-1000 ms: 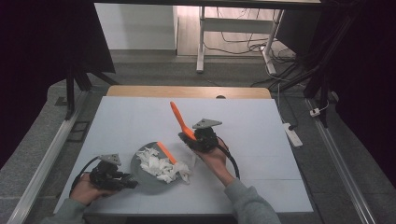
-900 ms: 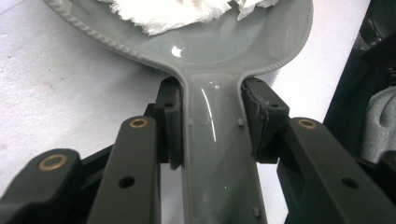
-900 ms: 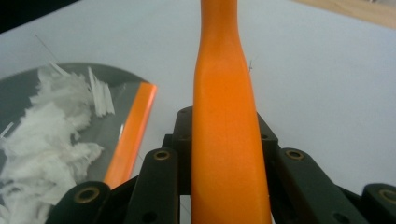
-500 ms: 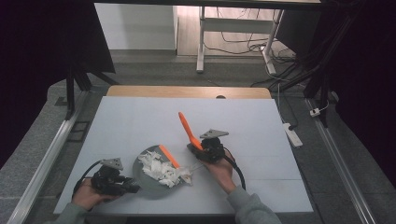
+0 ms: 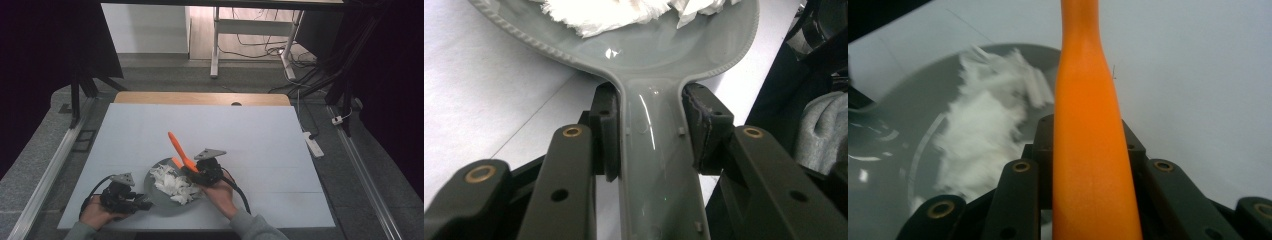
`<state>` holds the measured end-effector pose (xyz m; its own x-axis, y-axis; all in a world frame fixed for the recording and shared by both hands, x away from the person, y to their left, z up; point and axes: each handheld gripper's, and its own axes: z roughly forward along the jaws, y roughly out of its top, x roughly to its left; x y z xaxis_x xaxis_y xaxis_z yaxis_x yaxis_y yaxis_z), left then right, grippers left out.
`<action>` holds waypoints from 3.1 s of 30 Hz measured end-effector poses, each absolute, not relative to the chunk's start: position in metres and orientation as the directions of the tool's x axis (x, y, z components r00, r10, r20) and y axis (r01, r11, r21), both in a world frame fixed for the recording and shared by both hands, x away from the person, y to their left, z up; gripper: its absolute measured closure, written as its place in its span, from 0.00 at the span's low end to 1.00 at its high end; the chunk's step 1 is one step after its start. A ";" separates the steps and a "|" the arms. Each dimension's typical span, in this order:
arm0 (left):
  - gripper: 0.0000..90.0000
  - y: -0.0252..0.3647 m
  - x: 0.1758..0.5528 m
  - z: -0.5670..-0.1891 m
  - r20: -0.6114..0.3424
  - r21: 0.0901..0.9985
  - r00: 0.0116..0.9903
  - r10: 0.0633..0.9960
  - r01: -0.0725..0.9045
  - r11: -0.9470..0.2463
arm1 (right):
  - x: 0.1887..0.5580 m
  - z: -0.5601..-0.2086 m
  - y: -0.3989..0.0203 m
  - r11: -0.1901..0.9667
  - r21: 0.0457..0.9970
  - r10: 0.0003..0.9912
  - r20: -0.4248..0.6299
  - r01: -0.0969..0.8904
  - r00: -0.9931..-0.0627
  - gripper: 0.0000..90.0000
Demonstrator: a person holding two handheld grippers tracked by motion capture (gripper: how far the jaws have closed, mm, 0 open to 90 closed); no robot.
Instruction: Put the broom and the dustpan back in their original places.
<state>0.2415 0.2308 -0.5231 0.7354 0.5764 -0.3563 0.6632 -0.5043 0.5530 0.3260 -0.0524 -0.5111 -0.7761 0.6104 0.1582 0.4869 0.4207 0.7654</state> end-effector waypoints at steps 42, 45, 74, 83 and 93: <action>0.68 0.226 0.244 -0.526 -0.364 0.552 0.731 0.577 0.669 -0.498 | 0.330 -0.509 -0.043 0.423 0.761 0.598 0.173 0.491 -0.783 0.79; 0.68 0.226 0.244 -0.526 -0.364 0.552 0.731 0.577 0.668 -0.499 | 0.321 -0.506 -0.035 0.439 0.766 0.562 0.174 0.470 -0.808 0.79; 0.68 0.225 0.244 -0.526 -0.351 0.573 0.732 0.584 0.661 -0.484 | 0.339 -0.468 -0.080 0.290 0.853 0.578 0.204 0.433 -0.790 0.79; 0.68 0.224 0.244 -0.526 -0.355 0.571 0.729 0.586 0.665 -0.482 | 0.349 -0.478 -0.084 0.360 0.833 0.634 0.110 0.419 -0.765 0.79; 0.68 0.222 0.245 -0.527 -0.357 0.571 0.729 0.584 0.665 -0.481 | 0.358 -0.513 -0.081 0.420 0.752 0.679 0.111 0.509 -0.725 0.79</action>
